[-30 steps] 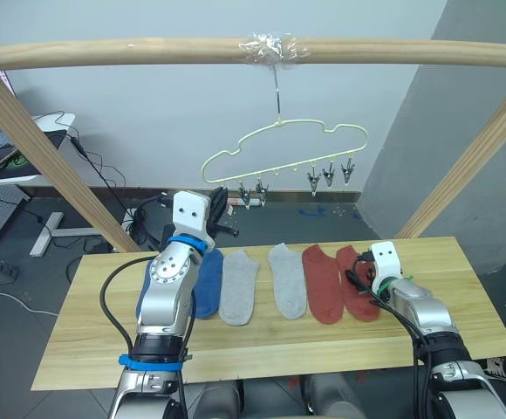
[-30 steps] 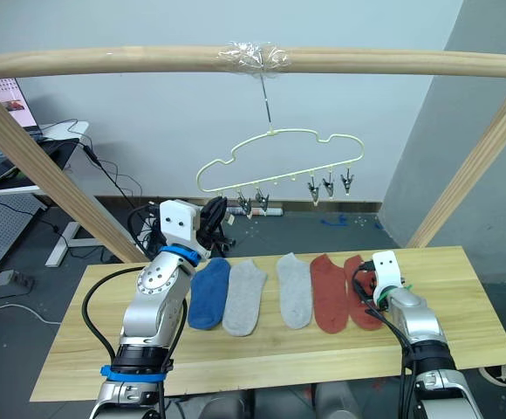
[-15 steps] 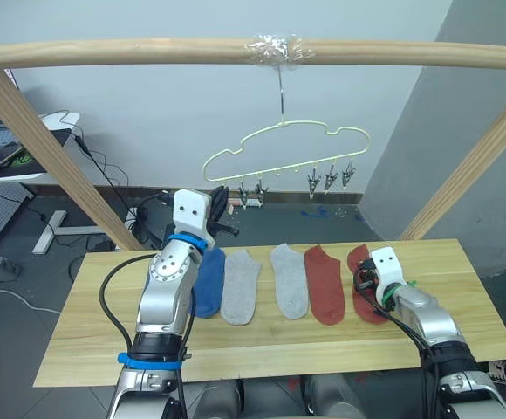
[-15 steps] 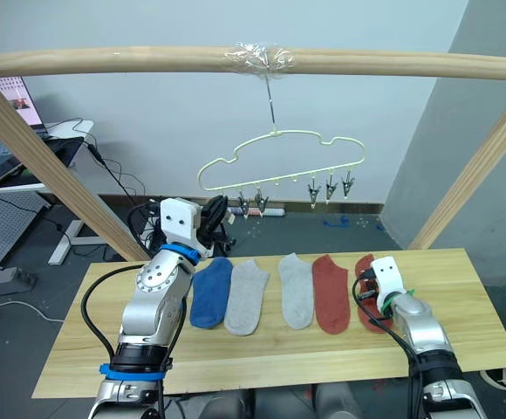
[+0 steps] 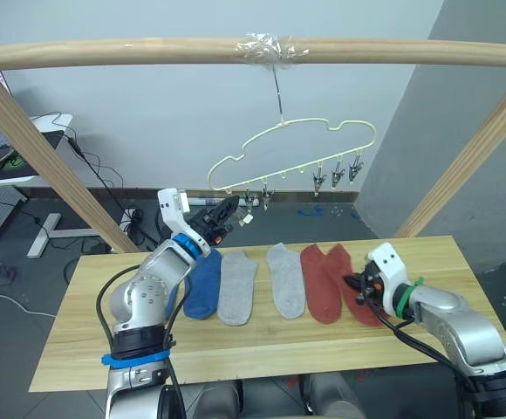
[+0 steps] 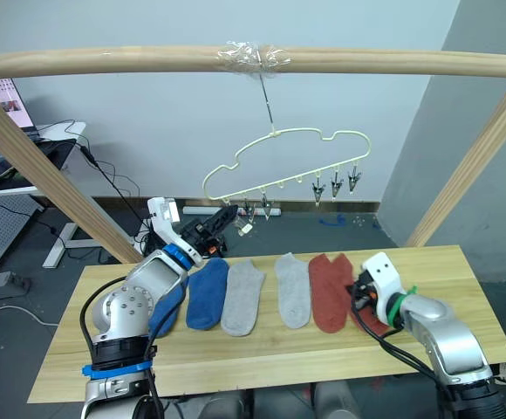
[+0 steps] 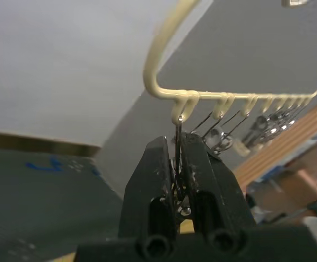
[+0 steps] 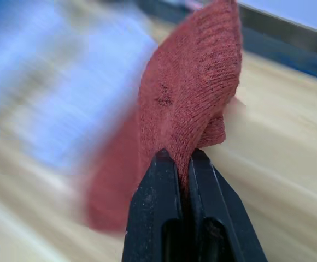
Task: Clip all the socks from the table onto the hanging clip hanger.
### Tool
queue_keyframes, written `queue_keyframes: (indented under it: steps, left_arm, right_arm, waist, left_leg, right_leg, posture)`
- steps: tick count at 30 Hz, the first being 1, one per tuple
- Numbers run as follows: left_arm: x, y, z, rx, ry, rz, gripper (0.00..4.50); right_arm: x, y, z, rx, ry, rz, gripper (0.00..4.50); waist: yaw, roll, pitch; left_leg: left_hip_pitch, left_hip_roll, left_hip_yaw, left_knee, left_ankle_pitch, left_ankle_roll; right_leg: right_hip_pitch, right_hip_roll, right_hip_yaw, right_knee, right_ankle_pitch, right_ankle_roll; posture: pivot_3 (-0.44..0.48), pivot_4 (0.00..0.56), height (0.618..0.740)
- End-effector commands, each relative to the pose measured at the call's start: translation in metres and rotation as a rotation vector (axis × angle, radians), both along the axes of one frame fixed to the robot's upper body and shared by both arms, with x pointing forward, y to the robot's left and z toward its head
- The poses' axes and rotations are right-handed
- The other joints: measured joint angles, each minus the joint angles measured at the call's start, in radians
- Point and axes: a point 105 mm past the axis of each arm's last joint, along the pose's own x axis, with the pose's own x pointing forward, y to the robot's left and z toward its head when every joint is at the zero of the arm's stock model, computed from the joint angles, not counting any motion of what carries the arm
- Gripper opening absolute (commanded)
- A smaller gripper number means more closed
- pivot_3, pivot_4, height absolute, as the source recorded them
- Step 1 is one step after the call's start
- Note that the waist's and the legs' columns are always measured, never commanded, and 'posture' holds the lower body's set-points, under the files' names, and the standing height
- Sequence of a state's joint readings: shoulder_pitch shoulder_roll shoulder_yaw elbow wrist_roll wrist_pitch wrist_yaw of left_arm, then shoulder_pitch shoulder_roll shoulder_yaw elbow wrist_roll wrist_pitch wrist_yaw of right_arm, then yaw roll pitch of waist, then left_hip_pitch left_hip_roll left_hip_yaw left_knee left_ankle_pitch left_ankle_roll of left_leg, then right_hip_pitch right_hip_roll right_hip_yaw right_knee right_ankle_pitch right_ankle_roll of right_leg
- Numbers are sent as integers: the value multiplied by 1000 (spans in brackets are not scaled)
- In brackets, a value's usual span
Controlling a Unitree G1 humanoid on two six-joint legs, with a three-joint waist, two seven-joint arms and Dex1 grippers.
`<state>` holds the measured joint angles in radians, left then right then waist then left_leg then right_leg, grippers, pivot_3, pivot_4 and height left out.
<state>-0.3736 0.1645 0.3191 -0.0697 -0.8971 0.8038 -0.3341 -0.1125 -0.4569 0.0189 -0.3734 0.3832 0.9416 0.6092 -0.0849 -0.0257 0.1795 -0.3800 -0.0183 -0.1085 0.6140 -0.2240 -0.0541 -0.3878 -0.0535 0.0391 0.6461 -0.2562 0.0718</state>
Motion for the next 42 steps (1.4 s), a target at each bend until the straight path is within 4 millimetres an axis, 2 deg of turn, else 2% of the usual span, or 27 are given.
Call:
queue_keyframes:
  steps: [1,3,6,15,22,28,34,42]
  left_arm:
    - [-5,2,7,-33,15,-34,0]
    - [-6,1,10,-43,16,-51,0]
    - [-7,-4,11,-38,16,-73,0]
    - [-11,-9,12,-48,20,-109,0]
    - [-15,-10,10,-48,23,-115,0]
    - [-15,-7,11,-48,20,-110,0]
    - [-11,-2,12,-129,64,-108,0]
    - [-11,-1,10,-187,127,-140,0]
  right_arm:
    - [-7,44,28,168,31,108,21]
    - [-6,66,36,226,45,146,21]
    - [4,85,43,272,52,142,21]
    - [15,109,53,341,65,156,21]
    - [21,115,64,401,65,149,21]
    - [12,110,64,411,88,168,21]
    - [-1,104,66,472,127,202,21]
    - [-2,106,78,550,126,214,21]
  waist:
    - [1,0,0]
    - [3,0,0]
    - [4,0,0]
    - [5,0,0]
    - [5,0,0]
    - [5,0,1]
    - [5,0,1]
    - [2,0,1]
  left_leg:
    - [0,0,0,0,0,0]
    - [-1,0,0,0,0,0]
    - [-2,-1,0,0,0,0]
    - [-2,-1,0,-1,0,0]
    - [-2,-1,0,-1,0,0]
    - [-3,-1,0,-1,0,0]
    - [-3,-1,0,-1,0,0]
    - [-3,-1,0,-1,0,0]
  right_leg:
    - [0,0,0,-1,0,0]
    - [-1,0,0,-1,0,0]
    - [-1,-1,0,-1,0,0]
    - [-2,-1,0,-2,0,-1]
    - [-2,-1,0,-1,0,-1]
    - [-2,-1,0,-2,0,-1]
    - [-2,-1,0,-2,0,-1]
    - [-2,-1,0,-2,0,-1]
  posture:
    - [-82,152,740]
    - [-84,154,740]
    - [-76,154,740]
    - [-67,159,740]
    - [-65,157,740]
    - [-66,158,740]
    - [-74,157,740]
    - [-81,156,740]
